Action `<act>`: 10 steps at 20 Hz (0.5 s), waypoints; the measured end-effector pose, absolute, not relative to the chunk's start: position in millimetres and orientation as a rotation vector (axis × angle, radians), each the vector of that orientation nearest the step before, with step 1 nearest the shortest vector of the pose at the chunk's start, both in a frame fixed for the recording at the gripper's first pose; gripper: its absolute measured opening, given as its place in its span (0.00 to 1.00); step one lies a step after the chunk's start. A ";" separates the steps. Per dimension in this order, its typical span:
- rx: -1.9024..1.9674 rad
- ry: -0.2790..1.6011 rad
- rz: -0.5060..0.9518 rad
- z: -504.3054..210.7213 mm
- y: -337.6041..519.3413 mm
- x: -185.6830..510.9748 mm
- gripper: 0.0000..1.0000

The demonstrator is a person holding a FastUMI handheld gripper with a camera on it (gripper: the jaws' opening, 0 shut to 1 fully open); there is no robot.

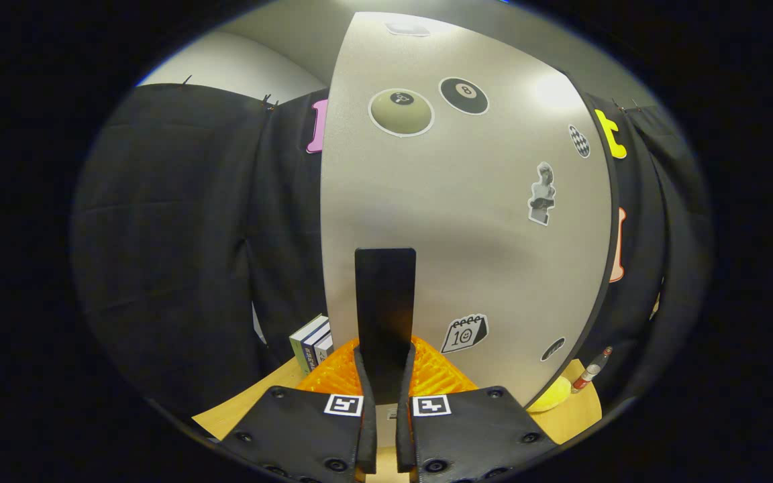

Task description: Open the shoe cabinet door, grab the shoes and put them into the shoe cabinet, then close the shoe cabinet door.

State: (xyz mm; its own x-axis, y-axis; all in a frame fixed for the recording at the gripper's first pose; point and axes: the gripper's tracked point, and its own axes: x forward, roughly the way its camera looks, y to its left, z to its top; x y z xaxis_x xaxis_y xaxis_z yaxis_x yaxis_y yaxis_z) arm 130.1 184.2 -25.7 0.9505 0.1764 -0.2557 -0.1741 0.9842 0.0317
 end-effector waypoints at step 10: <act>0.000 0.263 0.153 -22.7 157.5 98.1 0.13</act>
